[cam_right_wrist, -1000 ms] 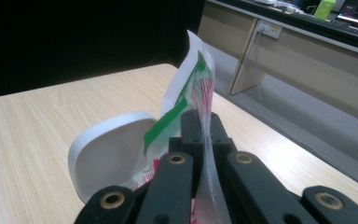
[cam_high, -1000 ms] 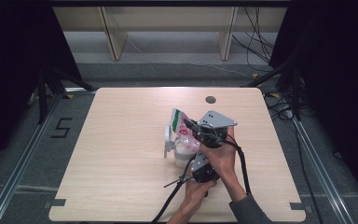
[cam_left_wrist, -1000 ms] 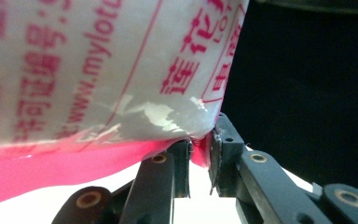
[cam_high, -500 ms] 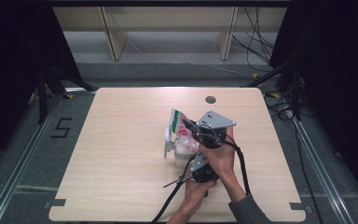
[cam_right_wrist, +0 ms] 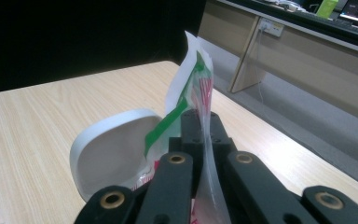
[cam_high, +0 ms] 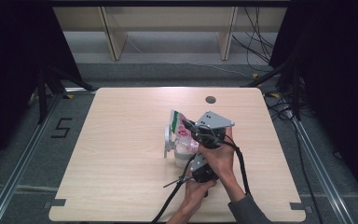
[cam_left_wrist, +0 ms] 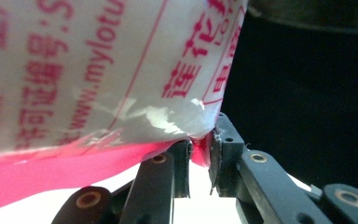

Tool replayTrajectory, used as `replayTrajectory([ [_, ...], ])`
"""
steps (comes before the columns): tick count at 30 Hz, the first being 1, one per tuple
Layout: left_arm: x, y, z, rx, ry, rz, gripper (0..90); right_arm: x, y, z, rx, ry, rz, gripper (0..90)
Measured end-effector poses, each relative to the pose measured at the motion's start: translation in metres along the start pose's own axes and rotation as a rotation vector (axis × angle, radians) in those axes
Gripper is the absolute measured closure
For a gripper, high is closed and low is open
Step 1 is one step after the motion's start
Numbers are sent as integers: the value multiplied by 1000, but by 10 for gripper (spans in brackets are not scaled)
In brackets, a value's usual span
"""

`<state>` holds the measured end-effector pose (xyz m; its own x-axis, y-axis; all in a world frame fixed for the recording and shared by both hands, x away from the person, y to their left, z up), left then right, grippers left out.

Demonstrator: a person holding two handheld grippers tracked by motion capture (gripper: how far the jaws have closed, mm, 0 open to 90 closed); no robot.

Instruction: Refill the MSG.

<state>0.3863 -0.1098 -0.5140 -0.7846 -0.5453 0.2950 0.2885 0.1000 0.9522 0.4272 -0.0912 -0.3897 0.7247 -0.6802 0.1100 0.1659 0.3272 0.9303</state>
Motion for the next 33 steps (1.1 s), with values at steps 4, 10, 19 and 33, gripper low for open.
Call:
replayTrajectory([
  [4, 1, 0, 0, 6, -4, 1, 795, 1, 1, 1, 11, -11, 13, 900],
  [10, 1, 0, 0, 8, -6, 0, 795, 2, 2, 2, 16, -13, 5, 900],
  [19, 0, 0, 3, -19, 12, -20, 794, 3, 3, 3, 25, -18, 29, 900],
  [33, 0, -1, 2, -23, 13, -18, 794, 0, 1, 2, 4, -13, -9, 900],
])
Point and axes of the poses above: each handheld gripper's, and its own axes: z roughly backward along the jaws, y roughly out of its top, x roughly to its right, the point moved 5 cm from there along -z, roughly forward along the jaws, and after that the axes turned 3 degrees about -z, right-handed, at the moved point
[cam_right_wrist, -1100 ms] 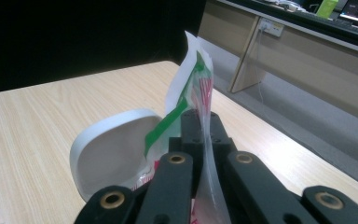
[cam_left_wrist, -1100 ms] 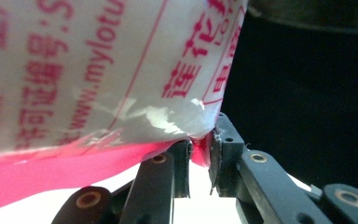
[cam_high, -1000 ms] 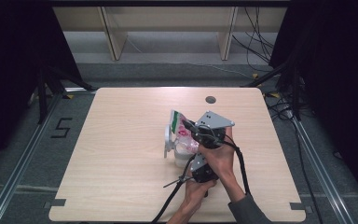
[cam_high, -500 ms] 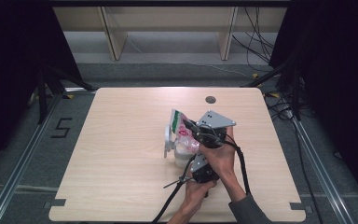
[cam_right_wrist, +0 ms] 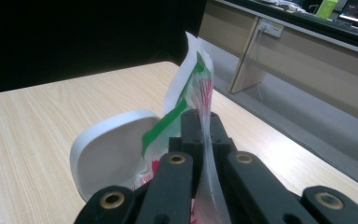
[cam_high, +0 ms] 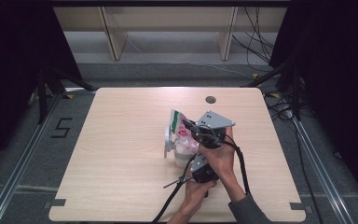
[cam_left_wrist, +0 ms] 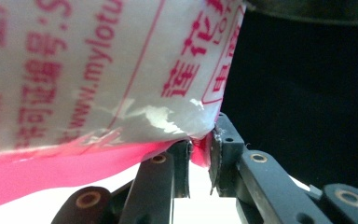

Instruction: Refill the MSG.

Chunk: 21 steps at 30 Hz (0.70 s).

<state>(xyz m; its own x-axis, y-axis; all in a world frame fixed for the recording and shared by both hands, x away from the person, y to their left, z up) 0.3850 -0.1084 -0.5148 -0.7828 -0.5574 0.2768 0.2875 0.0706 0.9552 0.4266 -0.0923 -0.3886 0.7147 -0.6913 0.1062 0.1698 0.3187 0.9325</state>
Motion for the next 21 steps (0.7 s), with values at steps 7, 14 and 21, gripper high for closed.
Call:
replayTrajectory([
  [7, 1, 0, 0, 5, -4, -2, 794, 3, 2, 2, 18, -2, 17, 900],
  [14, -3, -1, 2, -34, 1, -39, 794, 1, 1, 1, 8, 16, -1, 900],
  [21, 0, 0, 1, 2, 1, -1, 794, -1, 0, 0, -1, 14, -3, 900],
])
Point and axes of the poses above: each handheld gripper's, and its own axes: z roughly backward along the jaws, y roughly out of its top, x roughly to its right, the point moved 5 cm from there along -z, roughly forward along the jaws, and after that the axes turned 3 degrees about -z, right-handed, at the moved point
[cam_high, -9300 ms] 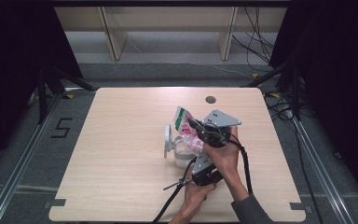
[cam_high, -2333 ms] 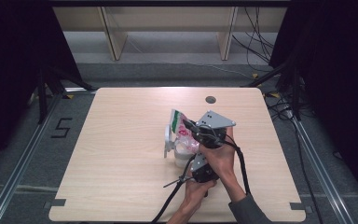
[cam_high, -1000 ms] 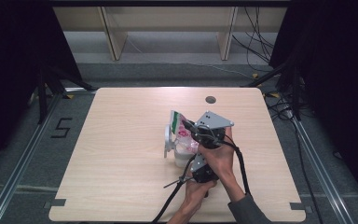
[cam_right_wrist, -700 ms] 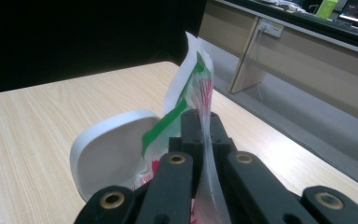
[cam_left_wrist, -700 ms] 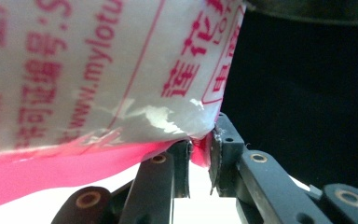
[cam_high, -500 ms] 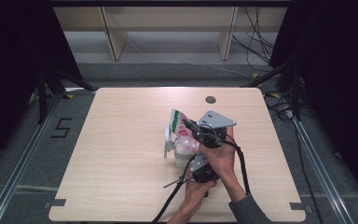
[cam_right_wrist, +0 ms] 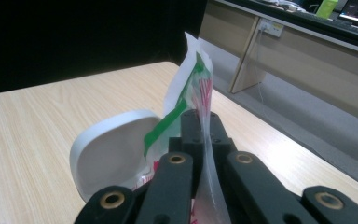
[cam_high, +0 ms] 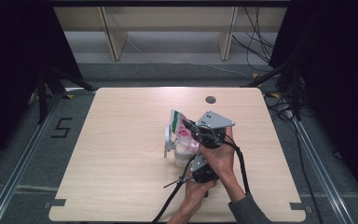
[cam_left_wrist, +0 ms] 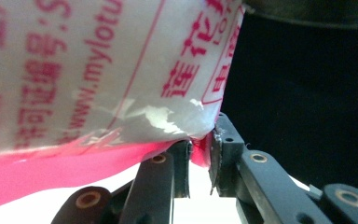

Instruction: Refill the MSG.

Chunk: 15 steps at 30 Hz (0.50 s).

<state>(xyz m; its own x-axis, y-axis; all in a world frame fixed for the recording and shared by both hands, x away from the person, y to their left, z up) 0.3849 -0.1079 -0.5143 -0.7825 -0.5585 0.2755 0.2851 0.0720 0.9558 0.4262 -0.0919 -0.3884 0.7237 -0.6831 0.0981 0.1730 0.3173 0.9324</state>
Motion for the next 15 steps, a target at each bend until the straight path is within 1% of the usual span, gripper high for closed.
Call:
replayTrajectory([
  [1, 0, 0, 0, 0, -2, 0, 794, 2, 2, 0, 17, -8, 25, 900],
  [2, 0, 0, 0, 2, -3, 0, 794, 3, 2, 1, 21, -21, 42, 900],
  [3, 0, 0, 0, -1, -3, 0, 794, 3, 3, 2, 21, -18, 39, 900],
  [4, 0, 0, 0, -1, -3, 2, 794, 4, 3, 1, 26, -23, 53, 900],
  [5, 0, 0, -1, 5, -5, 5, 794, 3, 1, 0, 13, -11, 30, 900],
  [6, 1, 0, -2, 21, -18, 16, 794, 1, 0, 0, -9, 1, 12, 900],
  [7, 1, 0, -2, 21, -16, 16, 794, 3, 0, -1, 2, -11, 30, 900],
  [8, 1, 0, -2, 28, -19, 18, 794, 3, 0, -1, 8, -16, 25, 900],
  [9, 1, 0, -2, 21, -14, 13, 794, 2, 0, 0, -1, 0, 11, 900],
  [10, 0, 0, 0, 4, -2, 2, 794, 1, 1, 1, 5, -2, 8, 900],
  [12, 0, 0, 0, 1, -1, 0, 794, 3, 2, 1, 21, -17, 23, 900],
  [13, 0, 0, 0, 0, -1, 2, 794, 2, 2, 0, 16, -8, 28, 900],
  [14, 0, 0, 0, -1, 0, 2, 794, 2, 1, 0, 8, -15, 25, 900],
  [15, 0, 0, -1, 3, -1, 4, 794, 1, 0, -1, 1, -7, 17, 900],
])
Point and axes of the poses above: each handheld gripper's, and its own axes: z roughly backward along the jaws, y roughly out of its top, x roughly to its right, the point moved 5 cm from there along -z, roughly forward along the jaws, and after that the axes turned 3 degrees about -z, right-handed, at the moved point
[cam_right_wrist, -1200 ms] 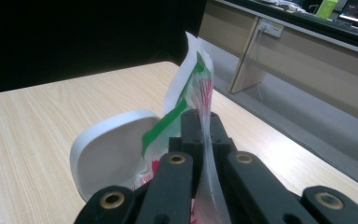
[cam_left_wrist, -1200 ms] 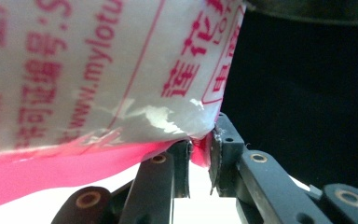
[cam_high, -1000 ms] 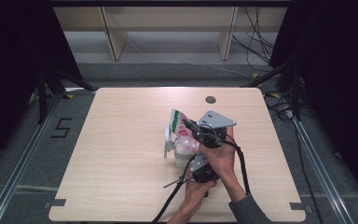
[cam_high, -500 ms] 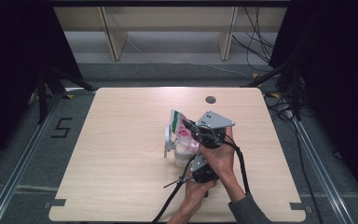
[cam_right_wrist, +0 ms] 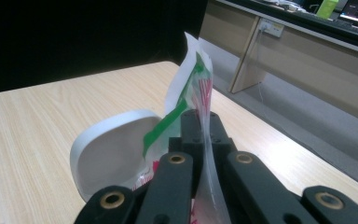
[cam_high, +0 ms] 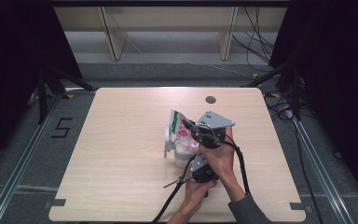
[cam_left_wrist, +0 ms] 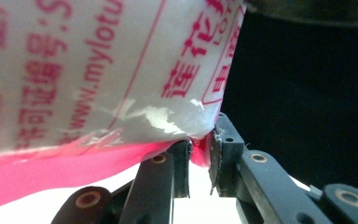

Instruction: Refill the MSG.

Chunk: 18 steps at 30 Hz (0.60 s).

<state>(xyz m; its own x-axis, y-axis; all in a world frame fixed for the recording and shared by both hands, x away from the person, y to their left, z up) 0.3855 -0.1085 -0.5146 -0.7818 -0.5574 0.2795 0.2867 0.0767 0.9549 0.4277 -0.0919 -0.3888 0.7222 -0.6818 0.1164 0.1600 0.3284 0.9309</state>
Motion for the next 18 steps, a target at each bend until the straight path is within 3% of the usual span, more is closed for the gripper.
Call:
replayTrajectory([
  [1, 1, 1, -2, 27, -20, 13, 794, -1, 0, 0, -7, 5, -5, 900],
  [9, 1, 1, -2, 30, -18, 19, 794, 1, 0, -1, 1, -10, 0, 900],
  [11, 0, 0, -1, 15, -9, 6, 794, 1, 0, 1, 4, 0, -5, 900],
  [12, -2, 0, 1, -11, -18, -29, 794, 0, 1, 2, 3, 8, -11, 900],
  [13, -2, 0, 2, -32, -1, -35, 794, 2, 3, 2, 19, -5, 15, 900],
  [14, 0, 1, 0, -1, -1, 1, 794, 4, 4, 2, 28, -14, 35, 900],
  [15, 2, 1, -2, 32, -11, 27, 794, 1, 2, 1, 16, -3, 13, 900],
  [17, 0, 0, -3, 15, -1, 9, 794, 0, -1, -1, -2, -11, -14, 900],
  [18, 0, -1, -1, 0, 2, 2, 794, 0, -1, -1, -8, 0, -4, 900],
])
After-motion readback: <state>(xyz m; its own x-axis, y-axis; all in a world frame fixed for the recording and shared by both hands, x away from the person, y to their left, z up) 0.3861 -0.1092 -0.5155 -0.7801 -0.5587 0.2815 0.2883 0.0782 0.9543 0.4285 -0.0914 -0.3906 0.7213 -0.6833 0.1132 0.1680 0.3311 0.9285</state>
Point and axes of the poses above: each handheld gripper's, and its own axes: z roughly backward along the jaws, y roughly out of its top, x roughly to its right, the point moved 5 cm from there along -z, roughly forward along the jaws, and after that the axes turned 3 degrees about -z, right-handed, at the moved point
